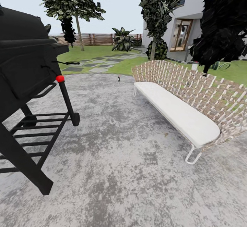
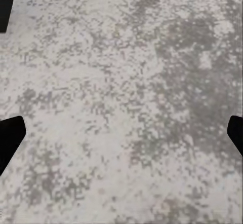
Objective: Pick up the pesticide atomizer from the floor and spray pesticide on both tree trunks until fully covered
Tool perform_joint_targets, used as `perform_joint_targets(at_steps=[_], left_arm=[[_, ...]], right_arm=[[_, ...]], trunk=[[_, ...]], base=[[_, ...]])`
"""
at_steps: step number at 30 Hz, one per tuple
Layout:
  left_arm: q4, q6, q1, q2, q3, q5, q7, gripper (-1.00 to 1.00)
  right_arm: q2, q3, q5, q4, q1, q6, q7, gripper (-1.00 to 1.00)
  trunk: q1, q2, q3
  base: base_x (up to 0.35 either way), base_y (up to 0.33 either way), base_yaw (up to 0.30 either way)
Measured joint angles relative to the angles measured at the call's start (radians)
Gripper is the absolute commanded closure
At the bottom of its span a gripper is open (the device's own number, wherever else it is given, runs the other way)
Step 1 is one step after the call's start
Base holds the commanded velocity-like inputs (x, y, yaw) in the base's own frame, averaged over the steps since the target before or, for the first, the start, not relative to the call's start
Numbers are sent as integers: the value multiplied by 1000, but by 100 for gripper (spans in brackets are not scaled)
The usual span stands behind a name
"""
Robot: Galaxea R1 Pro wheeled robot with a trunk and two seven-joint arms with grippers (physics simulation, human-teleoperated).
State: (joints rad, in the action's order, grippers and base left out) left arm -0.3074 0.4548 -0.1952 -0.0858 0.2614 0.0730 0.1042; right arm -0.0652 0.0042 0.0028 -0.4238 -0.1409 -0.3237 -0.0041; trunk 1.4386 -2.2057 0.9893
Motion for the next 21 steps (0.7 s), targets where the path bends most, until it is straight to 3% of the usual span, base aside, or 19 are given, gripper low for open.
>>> perform_joint_targets(at_steps=[7, 13, 21], left_arm=[[2, -2, 0, 1, 3, -1, -34, -100], [2, -1, 0, 2, 6, -2, -109, -100], [4, 0, 0, 7, 0, 2, -123, -100]], right_arm=[[0, 0, 0, 0, 0, 1, 0, -100], [0, 0, 0, 0, 0, 2, 0, -100], [-1, -6, -1, 0, 0, 2, 1, -100]], trunk=[[0, 0, 0], [0, 0, 0], [0, 0, 0]], base=[[340, 0, 213], [340, 0, 32], [340, 0, 2]])
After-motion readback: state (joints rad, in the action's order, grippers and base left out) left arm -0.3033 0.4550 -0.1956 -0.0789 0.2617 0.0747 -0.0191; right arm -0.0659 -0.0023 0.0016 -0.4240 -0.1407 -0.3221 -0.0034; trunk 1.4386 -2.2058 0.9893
